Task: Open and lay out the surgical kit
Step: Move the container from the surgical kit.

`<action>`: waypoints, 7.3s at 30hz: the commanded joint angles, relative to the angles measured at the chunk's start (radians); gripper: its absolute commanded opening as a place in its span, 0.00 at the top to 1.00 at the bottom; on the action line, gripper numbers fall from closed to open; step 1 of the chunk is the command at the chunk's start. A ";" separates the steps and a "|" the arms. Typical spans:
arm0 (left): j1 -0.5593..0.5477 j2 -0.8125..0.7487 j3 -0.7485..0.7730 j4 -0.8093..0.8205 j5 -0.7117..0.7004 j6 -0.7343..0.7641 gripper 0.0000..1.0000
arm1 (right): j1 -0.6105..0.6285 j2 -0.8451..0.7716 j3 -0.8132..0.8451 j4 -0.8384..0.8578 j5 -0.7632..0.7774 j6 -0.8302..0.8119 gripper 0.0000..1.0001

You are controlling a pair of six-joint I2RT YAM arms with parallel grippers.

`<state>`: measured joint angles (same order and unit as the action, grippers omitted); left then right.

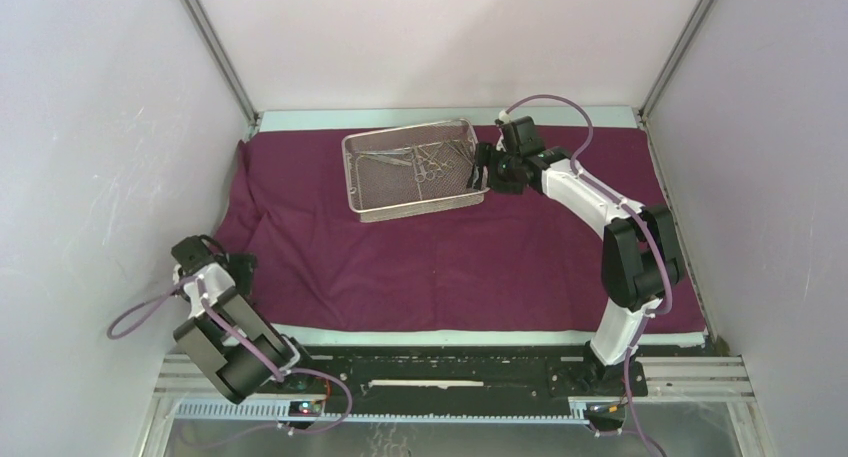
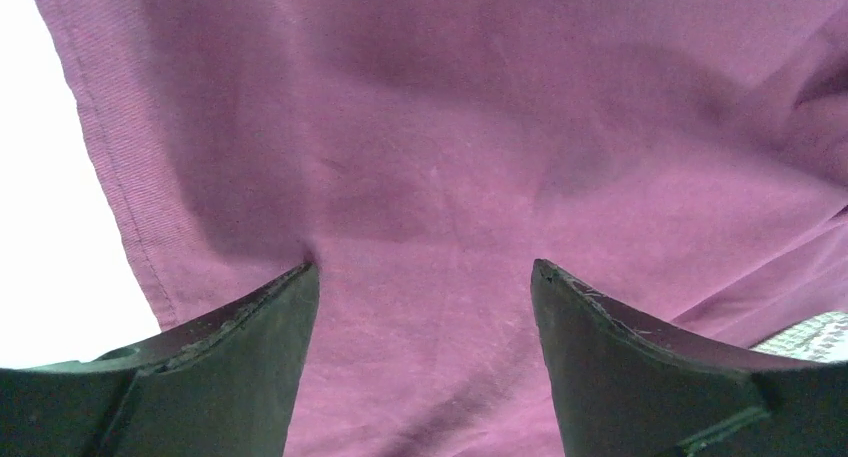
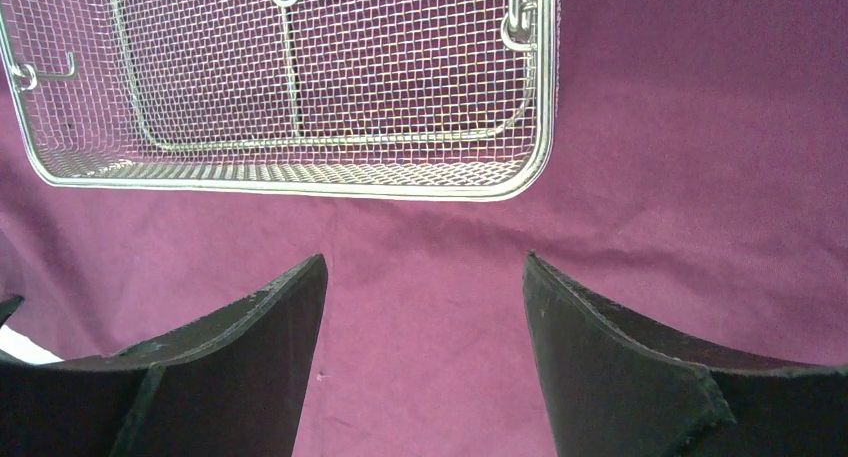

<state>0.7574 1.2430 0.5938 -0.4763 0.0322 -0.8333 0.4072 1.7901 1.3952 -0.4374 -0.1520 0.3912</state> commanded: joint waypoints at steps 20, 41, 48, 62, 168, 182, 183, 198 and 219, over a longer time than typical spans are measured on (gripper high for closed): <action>0.172 -0.339 -0.089 -0.165 -0.096 -0.038 0.18 | -0.074 0.000 0.030 0.054 -0.020 -0.025 0.19; -0.306 0.279 0.699 -0.159 -0.326 0.092 0.18 | -0.046 0.356 0.430 -0.088 0.003 -0.110 0.27; -0.249 0.342 0.610 -0.063 -0.261 0.032 0.18 | -0.043 0.312 0.362 -0.048 -0.015 -0.089 0.27; -0.012 0.246 0.304 0.089 -0.157 0.057 0.19 | -0.034 0.226 0.271 -0.002 -0.016 -0.078 0.27; -0.572 0.255 0.702 -0.232 -0.324 0.123 0.22 | -0.428 0.077 -0.231 0.173 0.009 0.197 0.12; -0.662 0.306 0.722 -0.263 -0.198 0.252 0.22 | -0.733 -0.064 -0.360 0.064 0.105 0.235 0.11; -0.669 0.303 0.714 -0.260 -0.189 0.249 0.22 | -0.713 -0.087 -0.359 0.059 0.125 0.226 0.11; -0.662 0.163 0.376 -0.124 -0.049 0.121 0.24 | -0.545 -0.316 -0.420 -0.035 0.205 0.199 0.09; -0.806 -0.038 0.097 -0.090 -0.029 0.062 0.39 | -0.060 -0.631 -0.616 -0.151 0.311 0.283 0.13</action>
<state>0.0113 1.2480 0.7338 -0.5873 -0.0029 -0.7330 0.2508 1.2278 0.8135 -0.5491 0.0830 0.6117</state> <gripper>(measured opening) 0.622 0.869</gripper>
